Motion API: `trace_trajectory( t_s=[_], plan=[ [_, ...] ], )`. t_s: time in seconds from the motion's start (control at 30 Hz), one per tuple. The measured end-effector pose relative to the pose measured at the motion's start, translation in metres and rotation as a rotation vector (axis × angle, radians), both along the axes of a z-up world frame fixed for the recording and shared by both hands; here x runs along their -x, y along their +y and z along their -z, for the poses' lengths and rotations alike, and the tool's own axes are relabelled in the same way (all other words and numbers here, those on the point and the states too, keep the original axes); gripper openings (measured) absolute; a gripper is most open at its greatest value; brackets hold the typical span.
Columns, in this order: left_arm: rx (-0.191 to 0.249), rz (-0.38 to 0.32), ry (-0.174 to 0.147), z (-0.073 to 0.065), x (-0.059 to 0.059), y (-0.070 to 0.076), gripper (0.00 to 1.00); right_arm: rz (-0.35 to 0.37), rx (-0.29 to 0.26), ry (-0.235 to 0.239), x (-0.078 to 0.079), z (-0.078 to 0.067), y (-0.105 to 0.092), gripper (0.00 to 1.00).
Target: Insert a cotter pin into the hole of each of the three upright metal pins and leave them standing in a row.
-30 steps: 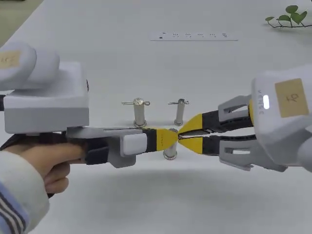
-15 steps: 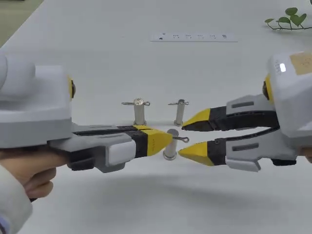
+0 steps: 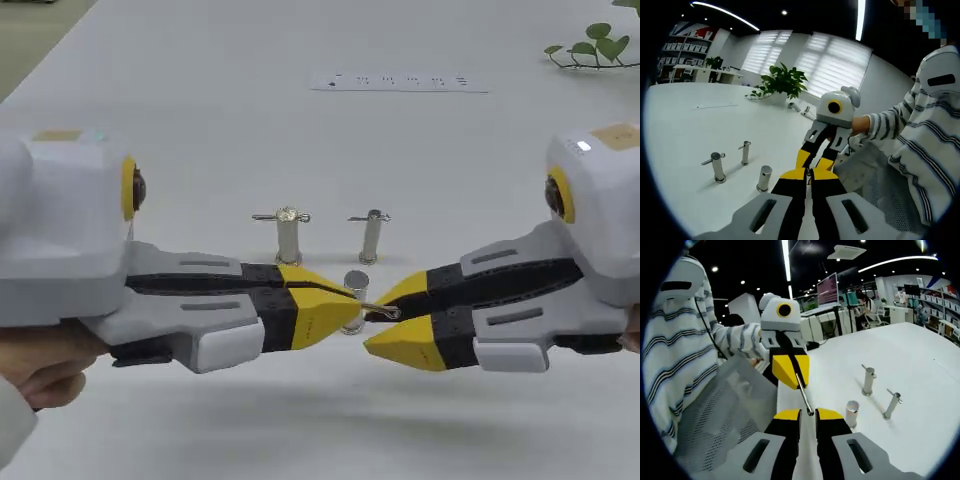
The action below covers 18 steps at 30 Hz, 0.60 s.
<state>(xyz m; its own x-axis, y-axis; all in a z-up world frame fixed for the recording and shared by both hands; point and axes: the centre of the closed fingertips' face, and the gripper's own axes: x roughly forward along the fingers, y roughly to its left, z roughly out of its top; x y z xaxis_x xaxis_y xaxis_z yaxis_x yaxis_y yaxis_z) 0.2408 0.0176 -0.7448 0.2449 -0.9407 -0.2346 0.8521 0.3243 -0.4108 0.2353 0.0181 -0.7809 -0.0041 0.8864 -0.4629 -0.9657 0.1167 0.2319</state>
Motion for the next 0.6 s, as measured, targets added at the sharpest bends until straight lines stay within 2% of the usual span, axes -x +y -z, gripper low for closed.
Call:
trace_trajectory(
  t_s=[0.1, 0.27, 0.5, 0.6],
  plan=[
    [-0.02, 0.022, -0.016, 0.002, 0.003, 0.0, 0.0, -0.009, 0.0, -0.007, 0.002, 0.001, 0.001, 0.12],
    [-0.038, 0.052, -0.036, 0.005, 0.007, -0.001, 0.0, -0.028, -0.013, 0.023, 0.007, 0.0, 0.003, 0.1],
    [-0.044, 0.07, -0.047, 0.005, 0.009, -0.001, 0.0, -0.062, -0.007, 0.018, 0.011, -0.001, 0.003, 0.06],
    [-0.075, 0.094, -0.066, 0.01, 0.011, 0.0, 0.0, -0.075, -0.003, 0.015, 0.012, -0.002, 0.003, 0.06]
  ],
)
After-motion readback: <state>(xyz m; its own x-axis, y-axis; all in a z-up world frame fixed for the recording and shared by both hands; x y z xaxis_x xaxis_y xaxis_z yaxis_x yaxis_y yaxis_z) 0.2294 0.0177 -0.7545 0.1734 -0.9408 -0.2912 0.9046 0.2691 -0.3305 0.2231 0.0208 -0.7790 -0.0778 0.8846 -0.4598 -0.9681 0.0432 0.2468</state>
